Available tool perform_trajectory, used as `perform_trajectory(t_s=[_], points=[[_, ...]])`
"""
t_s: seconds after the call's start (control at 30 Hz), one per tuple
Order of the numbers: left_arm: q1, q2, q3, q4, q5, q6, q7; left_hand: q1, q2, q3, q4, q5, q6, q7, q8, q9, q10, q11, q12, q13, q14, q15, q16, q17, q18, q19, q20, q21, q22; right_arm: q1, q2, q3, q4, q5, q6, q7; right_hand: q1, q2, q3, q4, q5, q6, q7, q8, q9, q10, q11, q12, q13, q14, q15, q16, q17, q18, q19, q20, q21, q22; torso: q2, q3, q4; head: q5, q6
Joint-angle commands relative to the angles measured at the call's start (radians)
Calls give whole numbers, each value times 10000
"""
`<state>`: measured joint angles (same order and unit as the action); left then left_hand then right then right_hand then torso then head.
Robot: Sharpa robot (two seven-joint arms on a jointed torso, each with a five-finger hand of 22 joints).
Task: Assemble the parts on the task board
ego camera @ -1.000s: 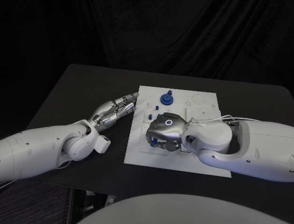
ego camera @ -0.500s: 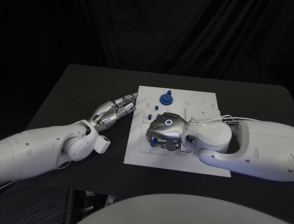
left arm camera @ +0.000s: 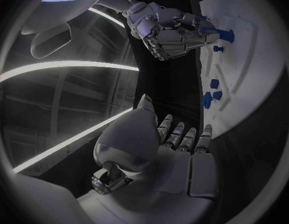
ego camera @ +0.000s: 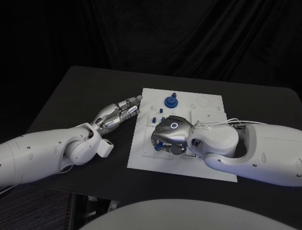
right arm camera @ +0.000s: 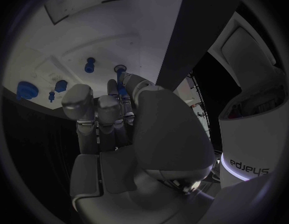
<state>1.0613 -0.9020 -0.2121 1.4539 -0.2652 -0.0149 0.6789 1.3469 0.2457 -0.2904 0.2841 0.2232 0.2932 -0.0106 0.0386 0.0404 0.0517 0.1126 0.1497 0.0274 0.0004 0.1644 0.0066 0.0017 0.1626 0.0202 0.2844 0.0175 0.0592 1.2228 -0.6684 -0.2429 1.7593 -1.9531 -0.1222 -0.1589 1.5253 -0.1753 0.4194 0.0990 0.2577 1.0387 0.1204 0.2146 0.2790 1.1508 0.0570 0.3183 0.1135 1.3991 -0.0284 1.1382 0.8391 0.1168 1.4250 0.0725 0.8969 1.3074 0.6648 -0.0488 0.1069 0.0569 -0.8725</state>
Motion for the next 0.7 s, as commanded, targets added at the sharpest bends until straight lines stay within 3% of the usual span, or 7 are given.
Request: perform_trajectory(t_s=[0.03,0.7], points=[[-19,26,8,8,57,126,647,-6,107,26,31,67,17,73,-14,-3,-40,1,-18,-16,-4,61,-66,-17,156,-31,-3,-37,-12,-65,-37,-37,6,-82,284,-122,68,20,10,-48,55,11,25,-34,13,16,-22,-68,2,-59,21,-22,5,-32,-59,5,-35,1123,-2,-1,1,14,-2],[-33,61,8,-43,58,150,596,9,128,38,23,86,-20,83,-21,-8,-56,15,-33,-19,-4,80,-66,-17,157,-31,2,-37,-15,-65,-71,-36,18,-82,332,-143,33,41,7,-50,52,53,27,-19,50,-19,-12,-107,14,-64,26,-22,18,-32,-68,10,-30,1124,0,3,-1,55,-2]])
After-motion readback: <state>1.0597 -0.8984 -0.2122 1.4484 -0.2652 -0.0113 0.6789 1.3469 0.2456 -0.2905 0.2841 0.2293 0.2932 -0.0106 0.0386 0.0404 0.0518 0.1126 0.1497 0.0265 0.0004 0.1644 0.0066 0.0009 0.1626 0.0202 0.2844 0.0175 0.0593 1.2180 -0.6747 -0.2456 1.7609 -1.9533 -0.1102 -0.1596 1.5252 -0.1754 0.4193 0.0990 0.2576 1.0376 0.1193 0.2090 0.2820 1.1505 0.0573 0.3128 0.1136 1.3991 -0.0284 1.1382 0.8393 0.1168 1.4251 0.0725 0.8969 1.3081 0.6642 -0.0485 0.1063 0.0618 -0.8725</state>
